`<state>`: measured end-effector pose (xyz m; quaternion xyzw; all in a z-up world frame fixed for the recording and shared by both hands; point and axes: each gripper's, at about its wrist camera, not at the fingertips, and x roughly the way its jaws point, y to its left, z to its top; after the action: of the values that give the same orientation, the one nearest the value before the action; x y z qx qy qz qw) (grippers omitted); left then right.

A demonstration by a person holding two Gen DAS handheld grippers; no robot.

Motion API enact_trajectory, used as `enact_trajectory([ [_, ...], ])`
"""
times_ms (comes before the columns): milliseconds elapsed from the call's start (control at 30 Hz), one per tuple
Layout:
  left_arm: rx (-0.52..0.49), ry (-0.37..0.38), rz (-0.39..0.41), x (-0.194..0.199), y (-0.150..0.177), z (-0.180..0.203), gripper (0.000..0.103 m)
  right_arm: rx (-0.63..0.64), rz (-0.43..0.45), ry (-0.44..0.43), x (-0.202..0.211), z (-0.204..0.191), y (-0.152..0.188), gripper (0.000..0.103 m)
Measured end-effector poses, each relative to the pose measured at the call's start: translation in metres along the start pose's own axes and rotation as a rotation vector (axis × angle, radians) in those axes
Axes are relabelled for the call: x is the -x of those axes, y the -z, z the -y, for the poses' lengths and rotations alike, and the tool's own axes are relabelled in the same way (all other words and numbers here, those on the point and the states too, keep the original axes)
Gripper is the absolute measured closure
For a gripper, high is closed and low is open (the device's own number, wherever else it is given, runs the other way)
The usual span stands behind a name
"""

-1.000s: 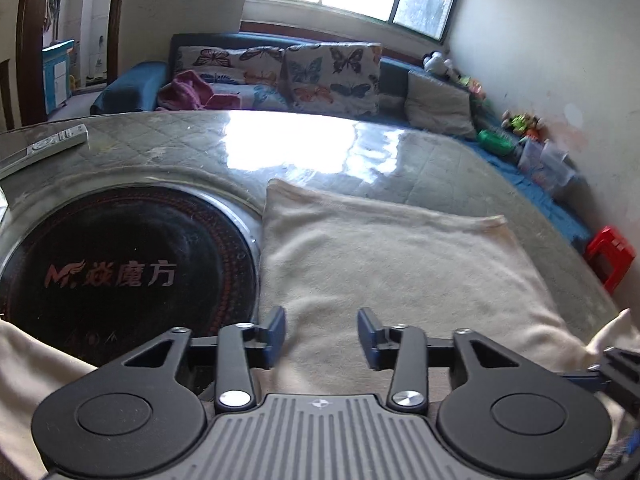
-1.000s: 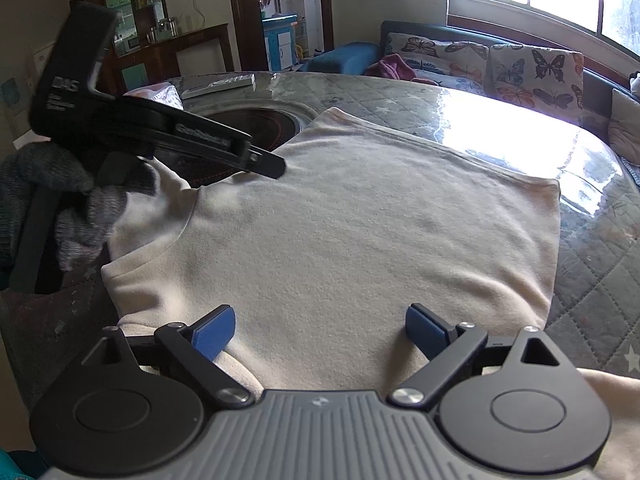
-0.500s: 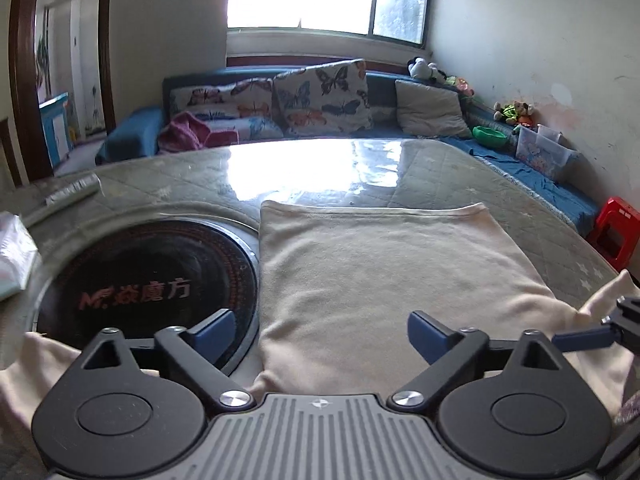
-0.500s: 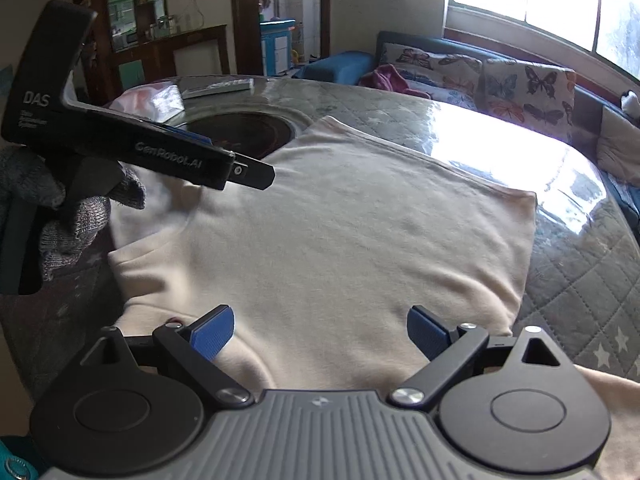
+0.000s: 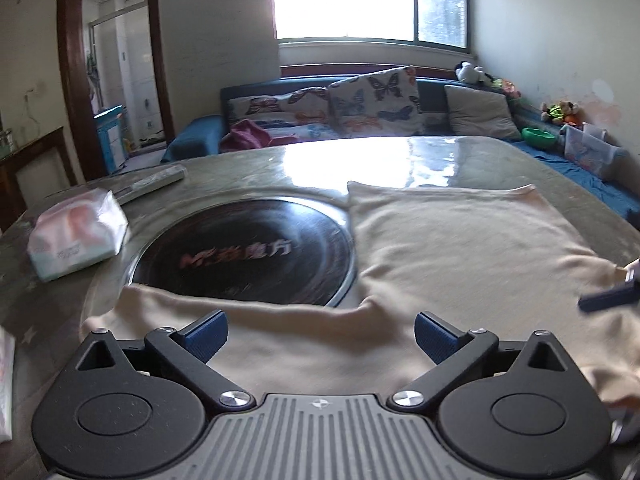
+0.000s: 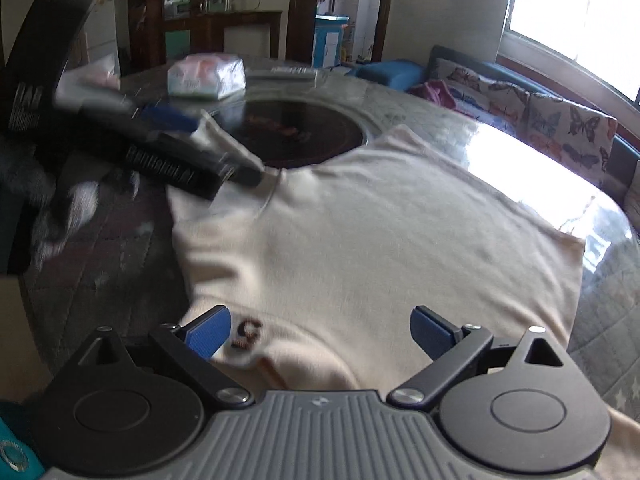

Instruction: Fold clothes

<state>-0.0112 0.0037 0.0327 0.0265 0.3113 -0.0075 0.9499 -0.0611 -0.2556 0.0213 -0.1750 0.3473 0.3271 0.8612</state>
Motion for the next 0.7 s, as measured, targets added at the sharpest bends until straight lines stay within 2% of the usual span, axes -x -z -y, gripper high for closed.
enact_trajectory([
  [100,0.010,-0.022,-0.018,-0.001,0.008,-0.007,0.002,-0.013,0.019,0.004,-0.004,0.002,-0.010,0.005],
  [367,-0.020,-0.108,-0.022,-0.002,0.019,-0.021,0.002,0.048,-0.033,-0.018,-0.022,-0.015,-0.004,0.005],
  [567,0.002,-0.162,-0.041,-0.010,0.024,-0.038,0.003,0.034,-0.002,-0.023,-0.020,-0.014,-0.015,0.005],
  [700,-0.003,-0.203,-0.034,-0.011,0.027,-0.045,0.002,0.060,-0.024,-0.049,-0.029,-0.023,-0.014,0.005],
])
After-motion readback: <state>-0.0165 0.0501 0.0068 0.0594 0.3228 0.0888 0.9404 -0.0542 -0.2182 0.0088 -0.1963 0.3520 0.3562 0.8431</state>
